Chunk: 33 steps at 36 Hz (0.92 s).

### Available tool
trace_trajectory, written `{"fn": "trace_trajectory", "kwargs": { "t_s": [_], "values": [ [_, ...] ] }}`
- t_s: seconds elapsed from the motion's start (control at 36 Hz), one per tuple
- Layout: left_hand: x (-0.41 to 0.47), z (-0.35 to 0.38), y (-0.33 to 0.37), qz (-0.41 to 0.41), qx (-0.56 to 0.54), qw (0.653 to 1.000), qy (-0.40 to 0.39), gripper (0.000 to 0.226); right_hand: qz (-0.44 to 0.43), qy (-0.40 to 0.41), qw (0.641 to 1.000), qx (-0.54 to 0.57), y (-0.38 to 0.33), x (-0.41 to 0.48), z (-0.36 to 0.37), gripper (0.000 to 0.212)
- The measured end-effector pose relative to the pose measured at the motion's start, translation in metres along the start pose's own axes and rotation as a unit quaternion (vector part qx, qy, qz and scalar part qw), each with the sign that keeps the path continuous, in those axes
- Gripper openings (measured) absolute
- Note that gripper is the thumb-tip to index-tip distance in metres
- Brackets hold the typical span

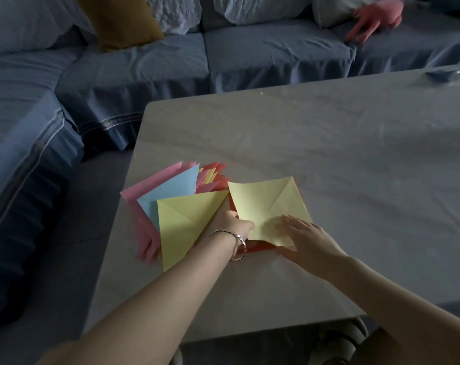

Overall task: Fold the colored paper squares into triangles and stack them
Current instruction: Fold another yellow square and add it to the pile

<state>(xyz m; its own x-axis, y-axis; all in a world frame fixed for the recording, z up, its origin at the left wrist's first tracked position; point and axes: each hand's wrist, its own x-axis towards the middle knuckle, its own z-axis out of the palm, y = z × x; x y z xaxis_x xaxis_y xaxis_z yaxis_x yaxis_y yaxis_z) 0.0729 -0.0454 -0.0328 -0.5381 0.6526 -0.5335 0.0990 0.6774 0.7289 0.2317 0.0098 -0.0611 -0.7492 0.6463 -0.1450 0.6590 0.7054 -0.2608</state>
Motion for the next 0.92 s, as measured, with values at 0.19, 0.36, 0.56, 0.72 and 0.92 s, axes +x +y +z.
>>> {"fn": "trace_trajectory", "kwargs": {
  "t_s": [0.19,0.36,0.56,0.72,0.92],
  "values": [
    [0.000,-0.008,0.004,-0.002,-0.110,0.992,-0.064,0.017,-0.013,0.165,0.986,0.034,0.025,-0.009,0.009,0.059],
    [0.002,-0.043,-0.004,0.040,0.014,0.997,-0.062,0.020,-0.127,0.165,0.975,0.077,0.028,-0.018,-0.013,0.030],
    [0.007,-0.059,-0.003,0.058,0.011,0.998,-0.025,0.013,-0.276,0.078,0.956,0.060,-0.003,-0.016,-0.032,0.021],
    [0.003,-0.059,-0.001,0.121,0.053,0.991,0.036,0.008,-0.246,0.050,0.960,0.128,-0.027,-0.020,-0.044,0.025],
    [-0.017,-0.060,-0.002,0.213,0.075,0.973,-0.043,0.012,-0.046,0.153,0.908,0.387,-0.032,-0.011,-0.061,0.024]
  ]
}}
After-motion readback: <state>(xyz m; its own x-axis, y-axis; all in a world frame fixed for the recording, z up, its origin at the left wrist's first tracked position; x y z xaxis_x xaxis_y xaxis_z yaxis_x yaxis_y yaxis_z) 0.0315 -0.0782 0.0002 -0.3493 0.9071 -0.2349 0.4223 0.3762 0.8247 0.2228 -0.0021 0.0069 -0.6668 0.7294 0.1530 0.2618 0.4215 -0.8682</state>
